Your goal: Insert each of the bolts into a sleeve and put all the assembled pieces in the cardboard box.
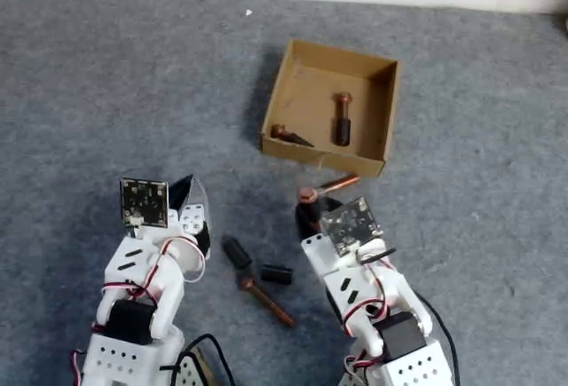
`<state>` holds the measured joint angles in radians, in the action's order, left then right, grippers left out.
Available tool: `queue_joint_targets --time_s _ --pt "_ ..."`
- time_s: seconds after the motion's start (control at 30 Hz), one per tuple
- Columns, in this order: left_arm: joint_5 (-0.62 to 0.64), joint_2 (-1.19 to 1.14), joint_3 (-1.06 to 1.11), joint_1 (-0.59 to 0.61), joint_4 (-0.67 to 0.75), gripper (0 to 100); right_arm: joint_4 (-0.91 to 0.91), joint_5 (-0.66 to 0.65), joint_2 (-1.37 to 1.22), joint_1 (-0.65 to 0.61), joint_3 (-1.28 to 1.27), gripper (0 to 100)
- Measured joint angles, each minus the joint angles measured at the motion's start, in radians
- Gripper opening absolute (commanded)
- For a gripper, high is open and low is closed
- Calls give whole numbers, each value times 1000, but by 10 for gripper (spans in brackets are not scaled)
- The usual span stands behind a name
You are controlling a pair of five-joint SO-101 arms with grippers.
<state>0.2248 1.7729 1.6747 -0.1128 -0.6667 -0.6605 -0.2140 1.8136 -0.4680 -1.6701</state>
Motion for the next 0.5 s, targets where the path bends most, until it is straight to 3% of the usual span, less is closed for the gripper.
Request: queue_joint_targets --time_s 0.17,0.33,0.5 --pt "-3 0 0 8 -106 5 -12 34 0 58 6 5" --pt "-3 0 0 8 -114 5 -52 37 -15 68 77 5" --pt "-3 0 0 8 -117 5 -31 43 -230 69 256 5"
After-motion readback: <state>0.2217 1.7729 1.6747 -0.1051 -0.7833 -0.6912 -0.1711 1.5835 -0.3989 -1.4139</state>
